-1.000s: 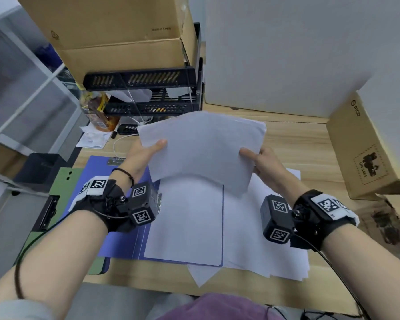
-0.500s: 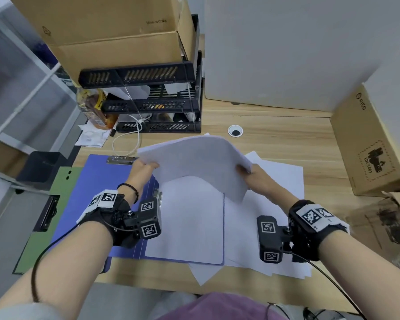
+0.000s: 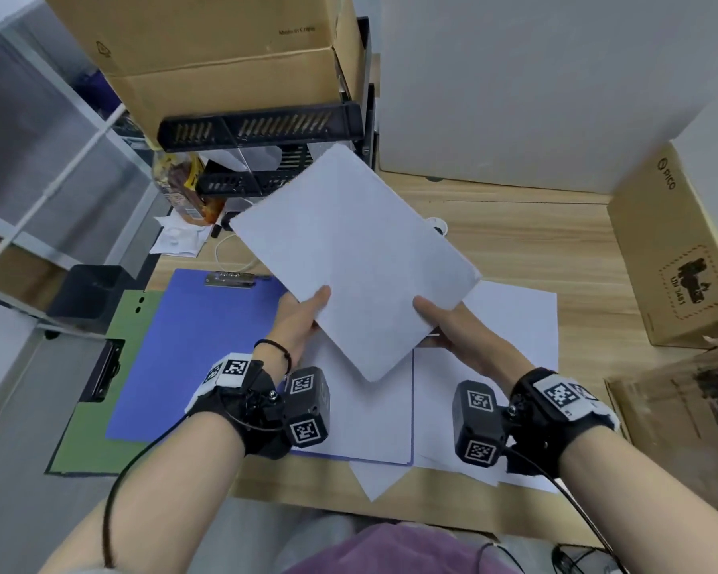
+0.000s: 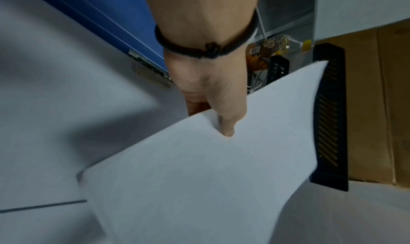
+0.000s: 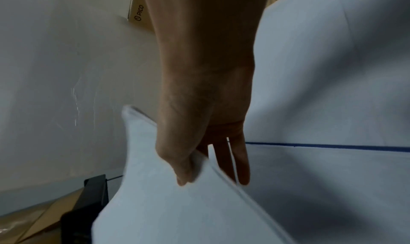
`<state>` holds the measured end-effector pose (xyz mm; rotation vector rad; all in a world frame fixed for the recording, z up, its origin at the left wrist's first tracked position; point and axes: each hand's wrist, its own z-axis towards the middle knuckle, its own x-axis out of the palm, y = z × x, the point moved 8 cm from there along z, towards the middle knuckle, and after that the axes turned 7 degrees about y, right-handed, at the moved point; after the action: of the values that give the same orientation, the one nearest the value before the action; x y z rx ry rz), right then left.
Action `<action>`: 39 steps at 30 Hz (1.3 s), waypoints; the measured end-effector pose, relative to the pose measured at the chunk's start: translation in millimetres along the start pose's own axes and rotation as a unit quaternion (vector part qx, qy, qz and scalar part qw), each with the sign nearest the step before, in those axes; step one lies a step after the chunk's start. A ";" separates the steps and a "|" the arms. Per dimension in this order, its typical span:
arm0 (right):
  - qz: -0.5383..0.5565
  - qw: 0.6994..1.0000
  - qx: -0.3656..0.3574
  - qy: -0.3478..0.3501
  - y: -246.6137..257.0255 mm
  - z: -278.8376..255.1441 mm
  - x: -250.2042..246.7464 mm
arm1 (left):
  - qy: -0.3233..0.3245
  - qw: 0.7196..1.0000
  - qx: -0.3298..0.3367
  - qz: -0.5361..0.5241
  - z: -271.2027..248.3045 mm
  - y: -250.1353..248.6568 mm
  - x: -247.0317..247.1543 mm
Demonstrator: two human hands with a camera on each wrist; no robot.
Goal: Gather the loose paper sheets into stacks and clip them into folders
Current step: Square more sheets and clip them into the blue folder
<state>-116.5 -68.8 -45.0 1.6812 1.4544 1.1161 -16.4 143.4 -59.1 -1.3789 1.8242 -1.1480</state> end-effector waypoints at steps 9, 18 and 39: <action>-0.124 0.990 -0.061 -0.007 54.6 -1.6 -0.3 | -0.011 0.978 0.143 0.152 -8.3 -67.9 -21.3; -0.132 0.990 -0.040 0.012 16.9 -21.8 2.9 | 0.057 0.988 0.064 0.130 -23.5 -26.7 -16.2; -0.141 0.984 0.091 -0.056 -28.7 52.5 58.0 | -0.008 0.979 -0.122 0.162 -24.3 18.8 -114.5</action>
<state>-80.3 -3.5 -82.1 1.5674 1.6996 0.7447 -10.8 261.4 -70.2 -1.1544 2.1359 -0.7650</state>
